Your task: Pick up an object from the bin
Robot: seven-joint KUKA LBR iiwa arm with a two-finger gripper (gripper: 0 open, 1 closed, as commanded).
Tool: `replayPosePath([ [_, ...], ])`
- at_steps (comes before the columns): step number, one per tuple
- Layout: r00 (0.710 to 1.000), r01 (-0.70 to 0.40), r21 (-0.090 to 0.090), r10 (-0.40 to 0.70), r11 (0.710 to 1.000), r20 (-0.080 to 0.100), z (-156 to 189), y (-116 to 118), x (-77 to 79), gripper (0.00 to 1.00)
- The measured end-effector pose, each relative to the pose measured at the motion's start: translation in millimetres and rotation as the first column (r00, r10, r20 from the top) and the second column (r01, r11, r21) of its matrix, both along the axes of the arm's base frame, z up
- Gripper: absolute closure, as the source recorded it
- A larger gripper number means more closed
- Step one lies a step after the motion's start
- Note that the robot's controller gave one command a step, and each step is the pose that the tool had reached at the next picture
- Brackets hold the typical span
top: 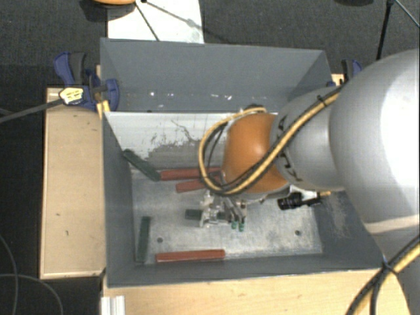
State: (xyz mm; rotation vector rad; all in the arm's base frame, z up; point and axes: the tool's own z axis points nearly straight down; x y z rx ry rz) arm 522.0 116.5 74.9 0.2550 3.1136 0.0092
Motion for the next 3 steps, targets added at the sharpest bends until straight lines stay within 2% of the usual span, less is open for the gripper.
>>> replayPosePath([
  [1, 1.0, 0.001, 0.0, -0.001, 1.0, 0.0, 0, 0, 0.0, 1.0],
  [2, 1.0, 0.001, -0.002, -0.001, 1.0, -0.011, 4, 0, -2.5, 1.0],
  [3, 1.0, 0.001, -0.005, -0.001, 1.0, -0.023, 23, -1, -4.6, 1.0],
])
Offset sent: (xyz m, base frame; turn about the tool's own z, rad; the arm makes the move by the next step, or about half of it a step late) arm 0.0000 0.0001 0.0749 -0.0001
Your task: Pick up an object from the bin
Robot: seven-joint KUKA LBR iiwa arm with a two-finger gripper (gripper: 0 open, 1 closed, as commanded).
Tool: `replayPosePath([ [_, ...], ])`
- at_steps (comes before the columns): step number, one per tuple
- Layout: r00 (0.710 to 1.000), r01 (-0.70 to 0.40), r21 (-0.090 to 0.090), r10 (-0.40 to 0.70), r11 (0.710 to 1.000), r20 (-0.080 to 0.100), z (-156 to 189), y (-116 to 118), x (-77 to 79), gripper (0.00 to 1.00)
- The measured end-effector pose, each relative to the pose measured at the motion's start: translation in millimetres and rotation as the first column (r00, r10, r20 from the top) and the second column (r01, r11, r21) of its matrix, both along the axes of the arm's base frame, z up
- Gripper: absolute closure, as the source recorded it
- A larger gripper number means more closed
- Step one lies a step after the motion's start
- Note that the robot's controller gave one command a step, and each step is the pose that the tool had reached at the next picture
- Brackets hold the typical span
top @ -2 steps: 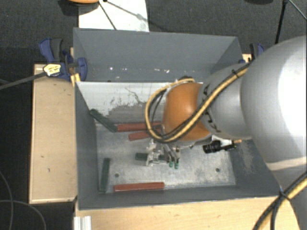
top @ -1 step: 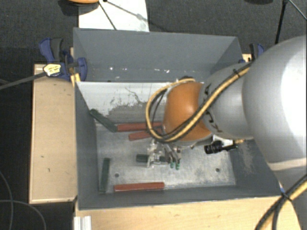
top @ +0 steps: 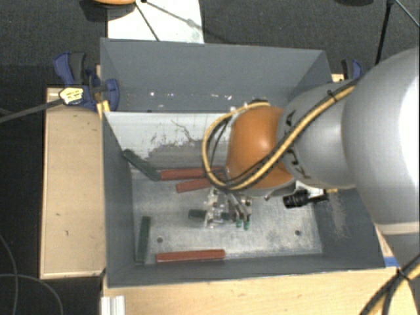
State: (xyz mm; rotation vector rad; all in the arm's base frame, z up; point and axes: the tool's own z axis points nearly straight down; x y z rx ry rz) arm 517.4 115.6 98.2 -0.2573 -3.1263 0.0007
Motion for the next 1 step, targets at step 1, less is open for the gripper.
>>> replayPosePath([
  [1, 1.0, 0.0, 0.001, 0.0, 1.0, 0.005, 18.2, 0.3, 2.1, 1.0],
])
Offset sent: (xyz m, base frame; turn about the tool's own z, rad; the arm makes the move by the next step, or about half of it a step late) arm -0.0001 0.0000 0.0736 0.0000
